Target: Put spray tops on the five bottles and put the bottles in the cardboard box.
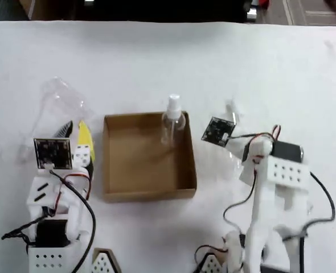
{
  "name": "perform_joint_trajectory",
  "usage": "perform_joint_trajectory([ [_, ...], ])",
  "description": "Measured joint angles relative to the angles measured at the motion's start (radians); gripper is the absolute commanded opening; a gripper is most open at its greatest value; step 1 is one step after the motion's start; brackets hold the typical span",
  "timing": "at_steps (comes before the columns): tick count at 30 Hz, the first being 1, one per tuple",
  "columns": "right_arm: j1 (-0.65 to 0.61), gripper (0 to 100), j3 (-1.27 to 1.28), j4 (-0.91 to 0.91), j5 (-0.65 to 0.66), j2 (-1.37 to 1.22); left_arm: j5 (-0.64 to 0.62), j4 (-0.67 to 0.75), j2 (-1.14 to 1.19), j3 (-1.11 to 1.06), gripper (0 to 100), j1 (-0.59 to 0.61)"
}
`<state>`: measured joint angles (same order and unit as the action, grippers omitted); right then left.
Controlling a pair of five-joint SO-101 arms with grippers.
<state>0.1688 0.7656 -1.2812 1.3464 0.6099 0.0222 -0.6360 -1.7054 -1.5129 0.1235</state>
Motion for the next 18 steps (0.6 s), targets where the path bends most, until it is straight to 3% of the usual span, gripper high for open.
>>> perform_joint_trajectory([
  [4, -0.002, 31.7, 0.035, -0.037, -0.026, 0.100, 0.000, 0.000, 0.000, 0.000, 7, 0.000],
  [12, 0.002, 30.7, 0.198, 0.087, -0.052, 0.083, 0.000, 0.000, 0.000, 0.000, 7, 0.000],
  [18, 0.086, 30.6, 0.187, 0.157, -0.052, -0.066, 0.000, 0.000, 0.000, 0.000, 7, 0.000],
])
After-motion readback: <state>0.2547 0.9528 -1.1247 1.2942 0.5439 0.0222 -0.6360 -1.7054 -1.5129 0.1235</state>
